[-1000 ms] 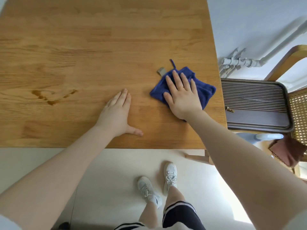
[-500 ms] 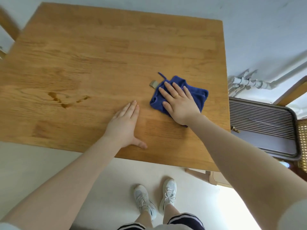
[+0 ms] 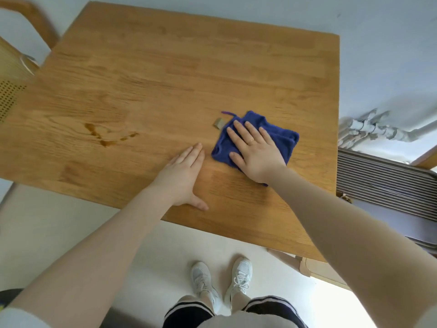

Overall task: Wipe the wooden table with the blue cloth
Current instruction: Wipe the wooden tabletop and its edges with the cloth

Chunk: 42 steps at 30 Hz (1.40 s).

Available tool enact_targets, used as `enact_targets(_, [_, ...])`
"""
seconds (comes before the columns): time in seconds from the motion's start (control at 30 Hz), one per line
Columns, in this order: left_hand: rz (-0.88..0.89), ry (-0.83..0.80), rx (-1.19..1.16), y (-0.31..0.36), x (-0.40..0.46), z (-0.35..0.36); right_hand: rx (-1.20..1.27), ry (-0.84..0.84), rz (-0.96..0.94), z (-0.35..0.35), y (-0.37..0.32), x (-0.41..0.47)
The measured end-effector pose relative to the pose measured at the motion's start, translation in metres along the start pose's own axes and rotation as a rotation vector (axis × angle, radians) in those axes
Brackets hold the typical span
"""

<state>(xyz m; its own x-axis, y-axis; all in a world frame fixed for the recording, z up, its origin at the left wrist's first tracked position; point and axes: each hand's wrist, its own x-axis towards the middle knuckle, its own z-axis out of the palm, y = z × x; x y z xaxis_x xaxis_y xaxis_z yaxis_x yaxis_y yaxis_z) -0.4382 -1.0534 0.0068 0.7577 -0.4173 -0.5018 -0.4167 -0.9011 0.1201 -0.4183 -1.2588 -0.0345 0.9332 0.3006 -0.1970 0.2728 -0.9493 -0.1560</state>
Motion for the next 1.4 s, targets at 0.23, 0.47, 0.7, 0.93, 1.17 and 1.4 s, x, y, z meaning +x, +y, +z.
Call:
enact_targets(0.23, [0.007, -0.029, -0.106, -0.001, -0.002, -0.007, -0.049, 0.007, -0.117, 0.014, -0.036, -0.039])
enact_targets(0.47, [0.055, -0.044, -0.118, -0.018, 0.001, -0.019, -0.051, -0.028, -0.259, 0.01, -0.038, -0.029])
enact_targets(0.7, [0.04, 0.2, -0.126, -0.071, -0.012, -0.021, 0.054, 0.055, 0.211, 0.008, -0.096, 0.034])
enact_targets(0.93, [0.125, 0.116, -0.003, -0.127, -0.014, -0.029, -0.022, 0.011, -0.029, 0.034, -0.15, -0.018])
enact_targets(1.17, [0.101, 0.11, 0.019, -0.168, -0.003, -0.031, 0.057, 0.118, 0.326, 0.011, -0.122, 0.069])
enact_targets(1.4, [0.032, 0.086, 0.115, -0.193, 0.001, -0.034, 0.031, 0.1, 0.216, 0.027, -0.183, 0.042])
